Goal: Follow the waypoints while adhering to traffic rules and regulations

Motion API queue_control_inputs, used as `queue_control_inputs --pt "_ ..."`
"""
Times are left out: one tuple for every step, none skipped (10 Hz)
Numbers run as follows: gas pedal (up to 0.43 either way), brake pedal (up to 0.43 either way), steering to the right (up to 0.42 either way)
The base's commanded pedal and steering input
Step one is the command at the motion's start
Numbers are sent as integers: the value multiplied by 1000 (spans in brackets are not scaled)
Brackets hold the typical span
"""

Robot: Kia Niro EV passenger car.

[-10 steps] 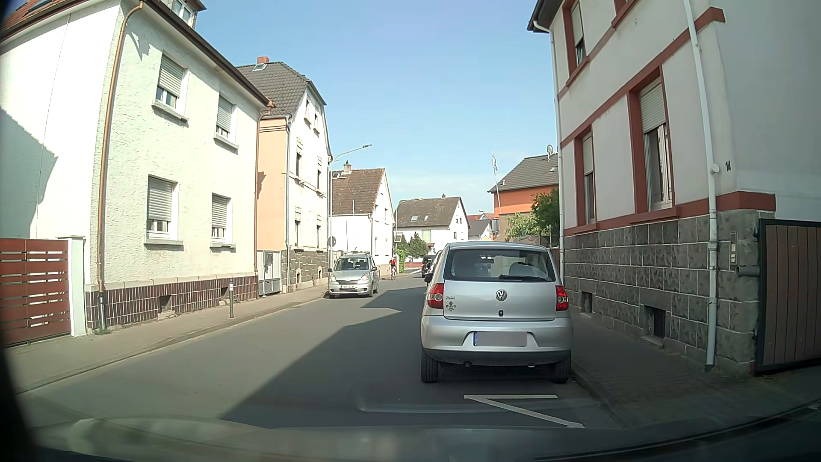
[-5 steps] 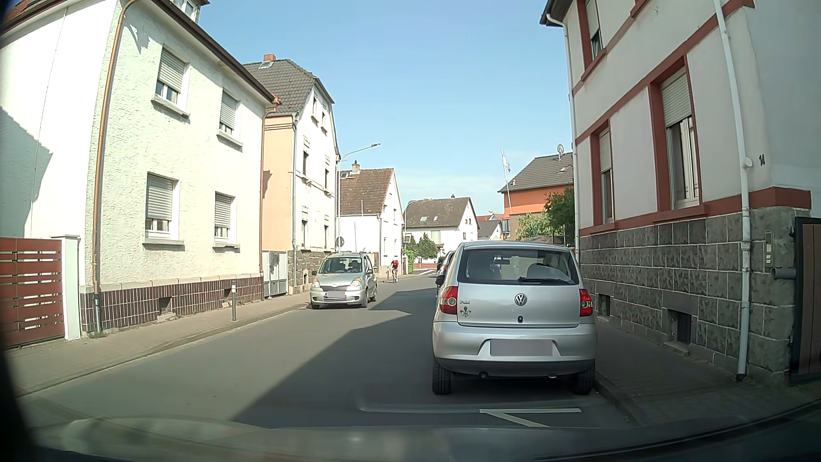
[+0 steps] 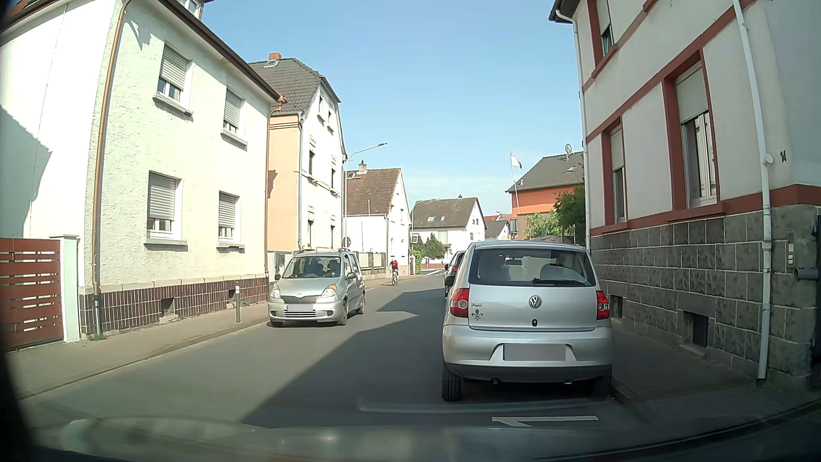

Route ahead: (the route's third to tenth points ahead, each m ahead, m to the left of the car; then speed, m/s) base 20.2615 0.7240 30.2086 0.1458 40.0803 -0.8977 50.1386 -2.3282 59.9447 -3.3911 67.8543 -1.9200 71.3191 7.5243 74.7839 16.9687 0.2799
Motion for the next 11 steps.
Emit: queue_control_inputs --pt "0 268 -344" --pt "0 262 -374" --pt "0 256 -417" --pt "0 250 -459" --pt "0 250 -499" --pt "0 244 -539" --pt "0 250 -578" --pt "0 238 -617" --pt "0 213 -674" --pt "0 183 -716" --pt "0 152 -746"
